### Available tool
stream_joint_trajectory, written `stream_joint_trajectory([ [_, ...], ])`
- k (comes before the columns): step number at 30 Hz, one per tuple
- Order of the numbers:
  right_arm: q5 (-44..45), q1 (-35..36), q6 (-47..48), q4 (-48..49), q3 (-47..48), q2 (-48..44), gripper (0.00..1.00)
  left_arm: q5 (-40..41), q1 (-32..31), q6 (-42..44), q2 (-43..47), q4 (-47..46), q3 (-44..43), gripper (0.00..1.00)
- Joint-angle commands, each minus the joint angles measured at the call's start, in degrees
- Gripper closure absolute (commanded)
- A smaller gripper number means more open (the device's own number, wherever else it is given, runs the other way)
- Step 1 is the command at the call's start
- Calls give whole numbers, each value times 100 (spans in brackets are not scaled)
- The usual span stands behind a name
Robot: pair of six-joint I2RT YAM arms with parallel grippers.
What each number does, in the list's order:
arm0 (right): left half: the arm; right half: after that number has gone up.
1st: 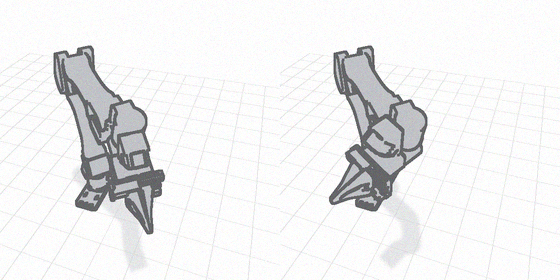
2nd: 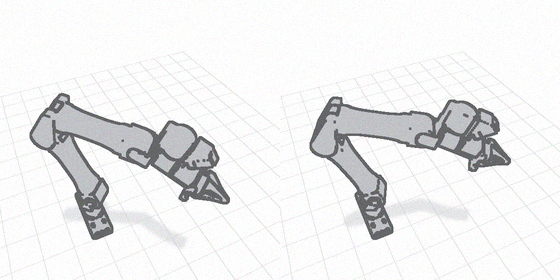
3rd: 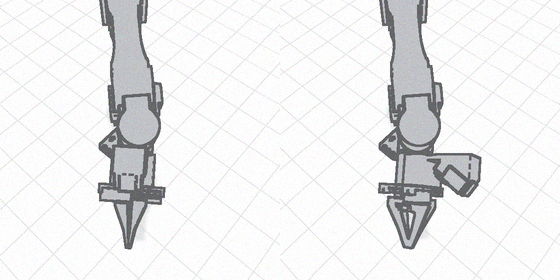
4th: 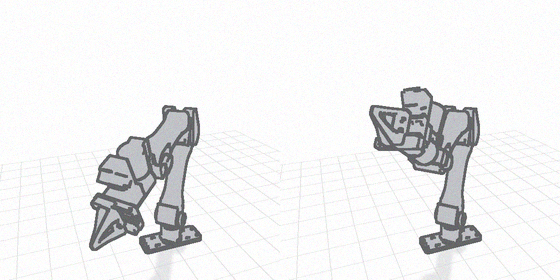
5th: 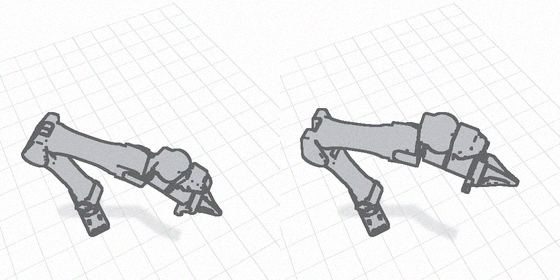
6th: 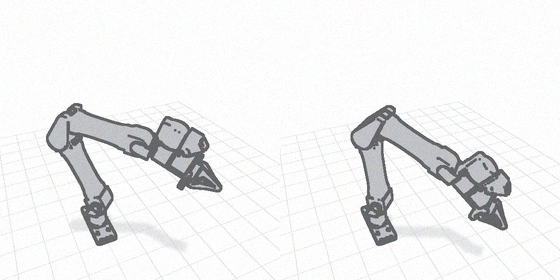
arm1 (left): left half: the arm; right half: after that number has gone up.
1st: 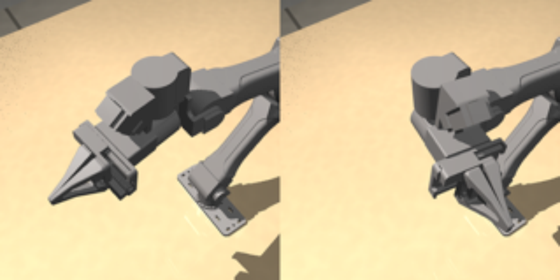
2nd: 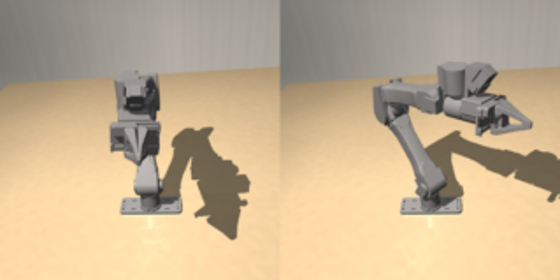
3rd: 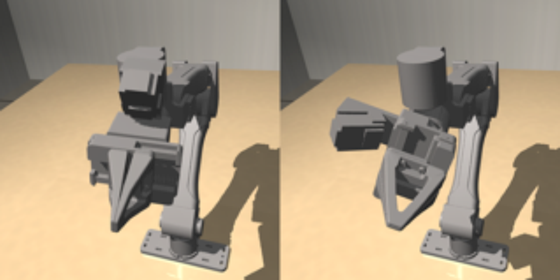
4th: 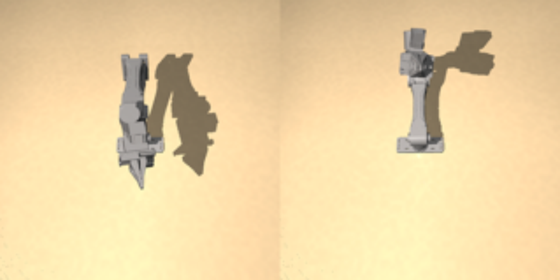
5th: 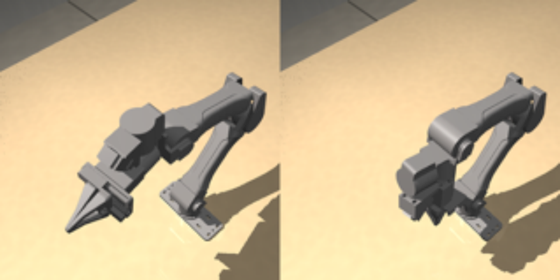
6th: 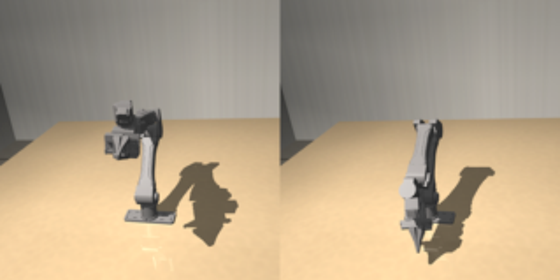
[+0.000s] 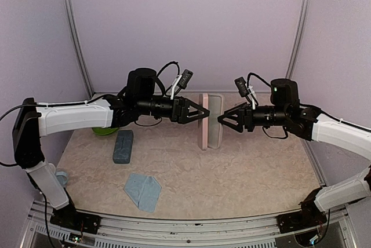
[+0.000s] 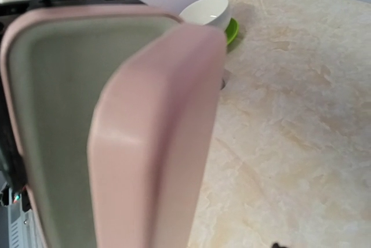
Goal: Organize the sunglasses
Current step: Open the sunglasses case.
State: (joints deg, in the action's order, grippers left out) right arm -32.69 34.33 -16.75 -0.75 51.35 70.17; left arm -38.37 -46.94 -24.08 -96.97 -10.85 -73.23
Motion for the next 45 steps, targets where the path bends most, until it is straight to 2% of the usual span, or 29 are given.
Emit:
stream_joint_trajectory([
  [1,541,-181,104,-211,-65,118,38,-880,-149,3,204,-426,-279,56],
  [20,125,-400,367,-405,-71,7,39,-930,-123,31,96,-365,-310,59],
  [24,-251,-409,398,-422,-17,-84,37,-863,-106,110,50,-205,-361,59],
  [28,-897,-427,247,-255,24,-292,30,-809,-96,268,-29,83,-458,59],
  [32,-1218,-450,26,-38,34,-417,30,-843,-96,272,-78,94,-484,59],
  [38,-1058,-660,-184,73,56,-364,35,-1153,-105,246,-154,42,-594,59],
  [45,-1451,-864,-318,164,81,-250,33,-1484,-122,131,-221,34,-679,59],
])
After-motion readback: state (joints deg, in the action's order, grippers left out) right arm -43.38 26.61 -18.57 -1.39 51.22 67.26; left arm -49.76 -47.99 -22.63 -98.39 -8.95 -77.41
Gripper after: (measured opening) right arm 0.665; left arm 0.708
